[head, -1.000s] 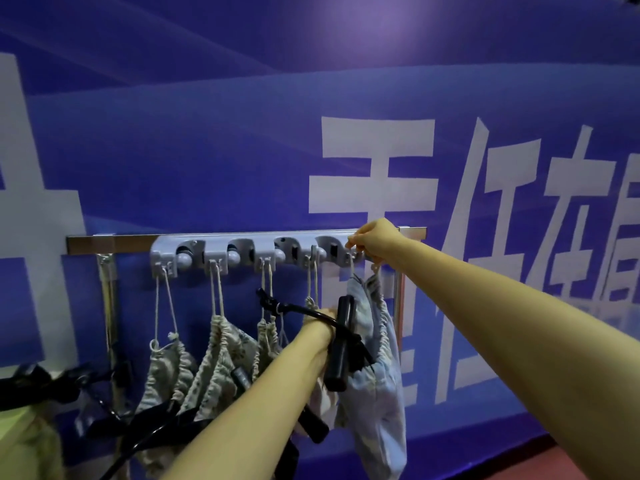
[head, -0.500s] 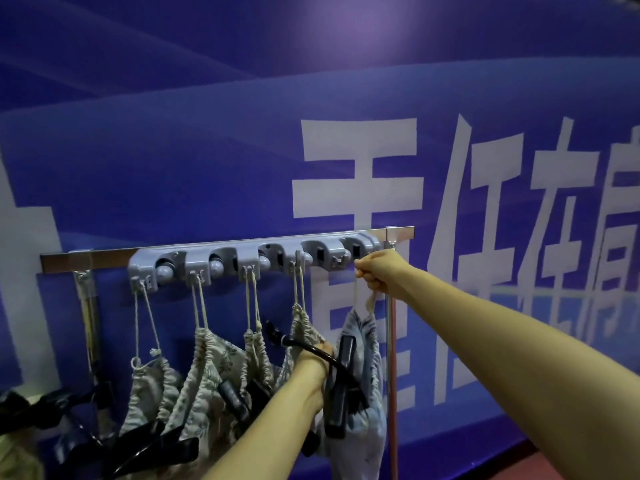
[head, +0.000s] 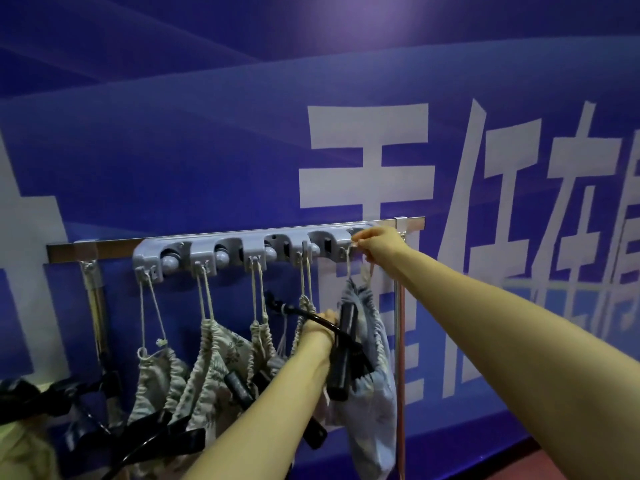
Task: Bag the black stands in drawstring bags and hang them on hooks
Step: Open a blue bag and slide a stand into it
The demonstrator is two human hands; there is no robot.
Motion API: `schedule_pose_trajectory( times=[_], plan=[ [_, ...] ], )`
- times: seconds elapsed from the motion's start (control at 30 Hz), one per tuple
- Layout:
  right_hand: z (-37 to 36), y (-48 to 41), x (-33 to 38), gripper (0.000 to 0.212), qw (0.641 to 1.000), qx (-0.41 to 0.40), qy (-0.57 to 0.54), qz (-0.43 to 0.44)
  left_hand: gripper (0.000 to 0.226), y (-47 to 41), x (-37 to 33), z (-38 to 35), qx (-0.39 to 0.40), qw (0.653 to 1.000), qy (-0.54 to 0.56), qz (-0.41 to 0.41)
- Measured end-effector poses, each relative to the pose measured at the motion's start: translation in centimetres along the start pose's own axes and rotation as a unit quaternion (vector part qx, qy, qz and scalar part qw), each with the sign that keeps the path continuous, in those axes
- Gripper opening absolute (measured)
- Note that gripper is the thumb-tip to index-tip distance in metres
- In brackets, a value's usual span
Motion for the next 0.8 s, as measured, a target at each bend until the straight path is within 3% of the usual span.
schedule_pose_trajectory(
  times=[0.07, 0.17, 0.3, 0.4, 0.67, 0.8],
  plan=[
    [0.8, 0.4, -1.5, 0.025, 0.999, -0.014, -0.044, -0.028, 0.026, -0.4, 0.9, -0.2, 0.000, 1.000, -0.005, 0.013],
    [0.6, 1.7, -2.8, 0.017, 0.998, -0.002, -0.046, -0.043, 0.046, -0.5, 2.3, -0.5, 0.043, 0.998, 0.004, 0.036],
    [-0.6, 2.5, 0.2, 0.019, 0.979, -0.050, 0.174, 0.094, 0.039, -0.4, 2.5, 0.2, 0.061, 0.996, 0.052, 0.032],
    [-2.2, 3.8, 4.0, 0.024, 0.967, -0.069, 0.175, 0.170, 0.033, 1.3, 1.8, 2.8, 0.043, 0.997, 0.050, 0.029],
    [-10.6, 12.0, 8.9, 0.030, 0.963, 0.050, 0.151, 0.217, 0.031, 9.6, 1.1, 15.2, 0.020, 0.999, 0.034, 0.030],
    [-18.1, 19.6, 7.5, 0.029, 0.959, 0.146, 0.135, 0.201, 0.024, 16.9, 1.0, 24.8, -0.043, 0.998, 0.036, -0.003]
  ],
)
Point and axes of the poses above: each hand's wrist, its own y-axis away from the middle knuckle, its own z-axis out of the back of the hand, x = y × z, the point moved 6 cm from there along -y, towards the middle knuckle, and after that the axes turned 15 degrees about -y, right-handed, at the moved point
